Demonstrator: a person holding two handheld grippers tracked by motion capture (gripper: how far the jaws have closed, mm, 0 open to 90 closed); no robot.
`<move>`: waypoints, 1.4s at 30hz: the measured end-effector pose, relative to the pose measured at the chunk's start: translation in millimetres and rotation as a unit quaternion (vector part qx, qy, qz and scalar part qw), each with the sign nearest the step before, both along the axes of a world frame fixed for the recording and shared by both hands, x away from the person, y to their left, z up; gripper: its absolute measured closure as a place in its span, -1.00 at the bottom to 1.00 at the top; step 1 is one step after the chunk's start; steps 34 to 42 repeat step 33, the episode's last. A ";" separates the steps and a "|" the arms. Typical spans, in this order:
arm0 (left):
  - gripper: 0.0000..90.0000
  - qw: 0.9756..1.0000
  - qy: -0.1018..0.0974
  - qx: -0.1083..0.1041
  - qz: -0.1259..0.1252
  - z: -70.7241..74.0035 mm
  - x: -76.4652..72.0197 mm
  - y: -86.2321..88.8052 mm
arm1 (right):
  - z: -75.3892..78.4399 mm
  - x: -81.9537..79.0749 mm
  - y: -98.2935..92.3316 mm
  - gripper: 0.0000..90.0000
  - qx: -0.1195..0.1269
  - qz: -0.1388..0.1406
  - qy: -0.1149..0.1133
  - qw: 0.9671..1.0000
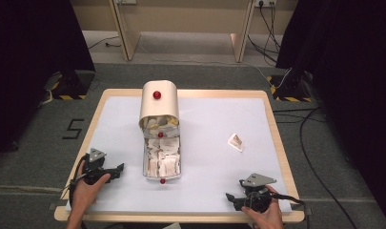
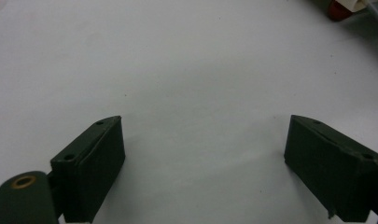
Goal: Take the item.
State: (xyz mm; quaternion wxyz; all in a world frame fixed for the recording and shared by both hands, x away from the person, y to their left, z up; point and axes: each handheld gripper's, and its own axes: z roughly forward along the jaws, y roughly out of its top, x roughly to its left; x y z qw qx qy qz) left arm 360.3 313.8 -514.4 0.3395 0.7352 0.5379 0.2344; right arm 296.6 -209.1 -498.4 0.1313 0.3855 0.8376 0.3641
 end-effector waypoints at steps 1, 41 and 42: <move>-0.75 1.000 0.000 0.000 0.000 0.0 0.0 0.0 | -0.7 -0.3 -0.1 -0.47 0.000 0.002 -0.003 1.000; -0.75 1.000 0.000 0.000 0.000 -0.1 0.0 -0.1 | -9.0 -7.2 3.1 -0.68 -0.011 0.028 -0.039 0.999; -0.75 1.000 0.000 0.000 0.000 -0.1 0.0 -0.1 | -9.0 -7.2 3.1 -0.68 -0.011 0.028 -0.039 0.999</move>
